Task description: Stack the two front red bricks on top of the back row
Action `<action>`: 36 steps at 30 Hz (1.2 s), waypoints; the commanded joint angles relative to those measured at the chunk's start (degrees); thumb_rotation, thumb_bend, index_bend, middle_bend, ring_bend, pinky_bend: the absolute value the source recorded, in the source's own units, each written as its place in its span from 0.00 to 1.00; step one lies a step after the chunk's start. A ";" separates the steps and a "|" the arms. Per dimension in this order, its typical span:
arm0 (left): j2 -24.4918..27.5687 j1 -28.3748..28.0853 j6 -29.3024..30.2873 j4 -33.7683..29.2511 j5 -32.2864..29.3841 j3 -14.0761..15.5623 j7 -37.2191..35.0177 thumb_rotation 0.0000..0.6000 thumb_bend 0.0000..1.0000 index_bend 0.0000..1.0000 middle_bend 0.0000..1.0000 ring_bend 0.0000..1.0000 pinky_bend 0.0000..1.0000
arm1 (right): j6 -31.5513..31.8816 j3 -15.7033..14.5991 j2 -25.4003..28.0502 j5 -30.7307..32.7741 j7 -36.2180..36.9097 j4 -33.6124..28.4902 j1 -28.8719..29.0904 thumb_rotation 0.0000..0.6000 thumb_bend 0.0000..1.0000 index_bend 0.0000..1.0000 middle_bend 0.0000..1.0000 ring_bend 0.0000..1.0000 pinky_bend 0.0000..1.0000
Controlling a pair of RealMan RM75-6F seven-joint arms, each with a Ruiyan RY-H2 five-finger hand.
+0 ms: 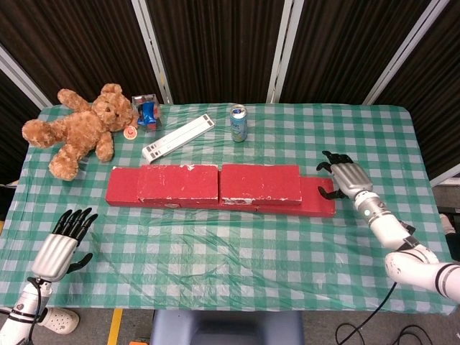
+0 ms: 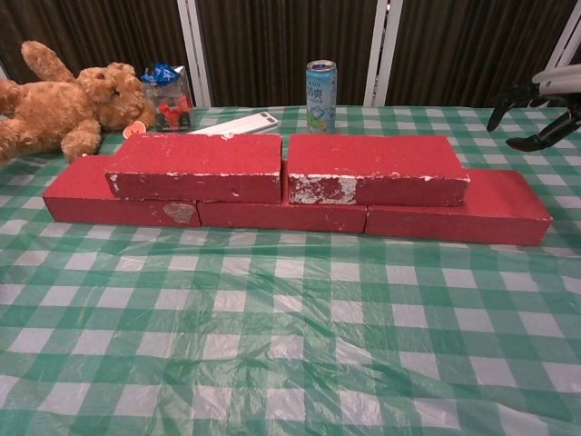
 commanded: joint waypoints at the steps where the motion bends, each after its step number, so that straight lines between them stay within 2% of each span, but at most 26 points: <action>1: 0.04 0.05 0.04 0.02 -0.12 -0.05 -0.06 1.00 0.26 0.00 0.00 0.00 0.00 | -1.82 -0.11 -2.05 -0.94 0.61 2.01 0.15 0.79 0.52 0.38 0.04 0.00 0.01; 8: 0.25 0.19 0.18 0.08 -0.35 -0.13 -0.51 1.00 0.26 0.00 0.00 0.00 0.00 | -5.15 0.58 -4.27 -0.62 1.54 3.39 1.15 0.78 0.52 0.36 0.03 0.00 0.00; 36: 0.51 0.25 0.46 -0.13 -0.05 0.01 -0.89 1.00 0.26 0.00 0.00 0.00 0.00 | -4.63 0.65 -3.38 0.41 -1.65 -1.57 1.67 0.76 0.52 0.35 0.03 0.00 0.00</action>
